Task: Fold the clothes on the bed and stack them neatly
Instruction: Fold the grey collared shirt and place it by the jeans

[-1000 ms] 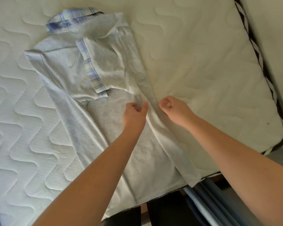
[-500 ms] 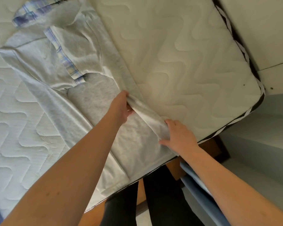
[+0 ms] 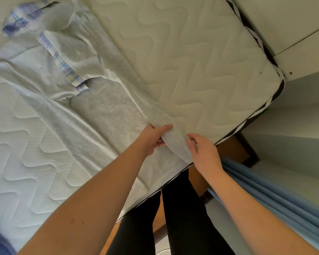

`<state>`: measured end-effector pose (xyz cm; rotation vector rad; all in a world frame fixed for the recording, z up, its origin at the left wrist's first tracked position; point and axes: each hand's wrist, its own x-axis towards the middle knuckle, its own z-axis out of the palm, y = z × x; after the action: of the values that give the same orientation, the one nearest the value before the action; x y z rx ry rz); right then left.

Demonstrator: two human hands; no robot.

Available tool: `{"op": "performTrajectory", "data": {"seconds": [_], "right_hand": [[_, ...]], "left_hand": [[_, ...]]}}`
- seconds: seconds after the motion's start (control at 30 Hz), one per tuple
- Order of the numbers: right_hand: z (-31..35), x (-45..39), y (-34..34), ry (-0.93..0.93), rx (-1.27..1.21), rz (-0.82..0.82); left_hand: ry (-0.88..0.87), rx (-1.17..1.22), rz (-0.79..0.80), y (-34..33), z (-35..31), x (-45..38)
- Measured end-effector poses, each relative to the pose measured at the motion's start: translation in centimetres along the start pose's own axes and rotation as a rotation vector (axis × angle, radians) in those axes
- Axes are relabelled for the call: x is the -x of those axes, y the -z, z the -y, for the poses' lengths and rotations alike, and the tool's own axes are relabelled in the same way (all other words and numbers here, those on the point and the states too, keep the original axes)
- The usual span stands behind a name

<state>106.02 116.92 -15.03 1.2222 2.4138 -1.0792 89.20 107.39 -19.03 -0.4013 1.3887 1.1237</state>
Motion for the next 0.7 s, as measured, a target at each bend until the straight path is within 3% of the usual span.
{"op": "performTrajectory", "data": {"seconds": [0.17, 0.27, 0.4, 0.57, 0.7], "right_hand": [[-1.5, -1.8, -0.4, -0.135, -0.045, 0.121], [-1.5, -2.5, -0.6, -0.155, -0.011, 0.139], [-1.3, -3.3, -0.8, -0.188, 0.064, 0.211], [-1.6, -3.6, -0.8, -0.162, 0.041, 0.199], [-2.4, -3.1, -0.7, -0.169, 0.013, 0.281]], "left_hand": [[-0.053, -0.056, -0.175, 0.4, 2.3, 0.5], [-0.024, -0.154, -0.082, 0.5, 4.1, 1.1], [-0.033, -0.04, -0.023, 0.6, 5.6, 2.0], [-0.182, -0.254, -0.288, 0.0, 7.8, 2.7], [-0.181, -0.165, -0.36, -0.9, 9.8, 3.2]]}}
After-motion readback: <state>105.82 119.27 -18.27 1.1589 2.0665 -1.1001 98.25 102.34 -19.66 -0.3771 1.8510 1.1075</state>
